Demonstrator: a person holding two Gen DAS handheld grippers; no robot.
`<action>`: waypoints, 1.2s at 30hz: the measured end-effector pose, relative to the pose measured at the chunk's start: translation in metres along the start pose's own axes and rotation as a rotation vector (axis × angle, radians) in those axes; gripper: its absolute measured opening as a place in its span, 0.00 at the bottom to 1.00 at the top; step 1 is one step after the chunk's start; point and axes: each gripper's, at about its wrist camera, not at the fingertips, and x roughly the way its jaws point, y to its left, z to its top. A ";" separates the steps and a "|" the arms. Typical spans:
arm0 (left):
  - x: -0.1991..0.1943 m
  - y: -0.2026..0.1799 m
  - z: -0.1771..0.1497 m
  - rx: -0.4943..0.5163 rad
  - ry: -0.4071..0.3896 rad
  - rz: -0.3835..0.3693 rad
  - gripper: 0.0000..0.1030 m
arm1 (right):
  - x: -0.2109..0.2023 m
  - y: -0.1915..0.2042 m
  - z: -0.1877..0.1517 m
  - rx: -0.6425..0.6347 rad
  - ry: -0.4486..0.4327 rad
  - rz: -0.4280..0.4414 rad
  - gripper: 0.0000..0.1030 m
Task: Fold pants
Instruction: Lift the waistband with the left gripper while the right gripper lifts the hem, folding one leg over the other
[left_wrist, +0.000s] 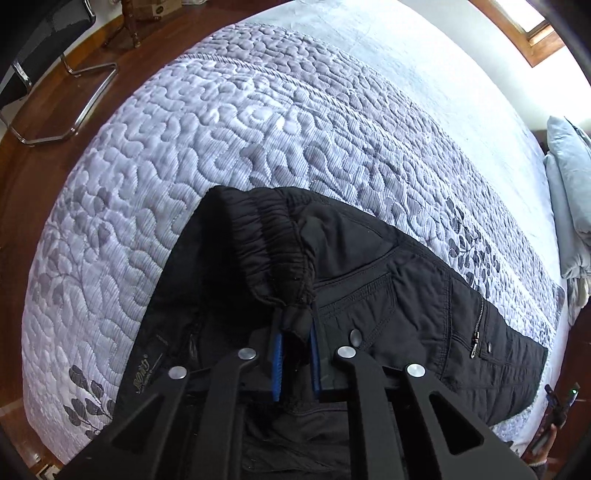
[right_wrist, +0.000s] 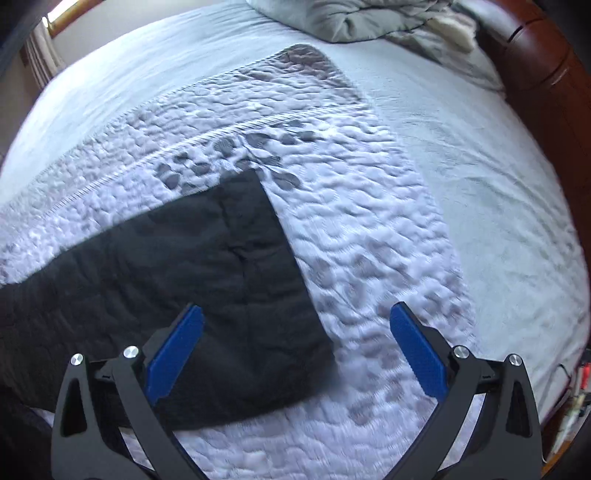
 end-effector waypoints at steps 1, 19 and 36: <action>0.002 0.000 0.000 -0.001 -0.002 -0.002 0.11 | 0.005 0.000 0.007 -0.005 0.013 0.024 0.98; 0.021 0.002 -0.003 0.002 0.000 0.038 0.11 | 0.101 0.028 0.080 0.001 0.187 0.030 0.87; -0.056 -0.021 -0.049 0.114 -0.204 0.004 0.11 | -0.102 0.048 0.003 -0.203 -0.311 0.079 0.11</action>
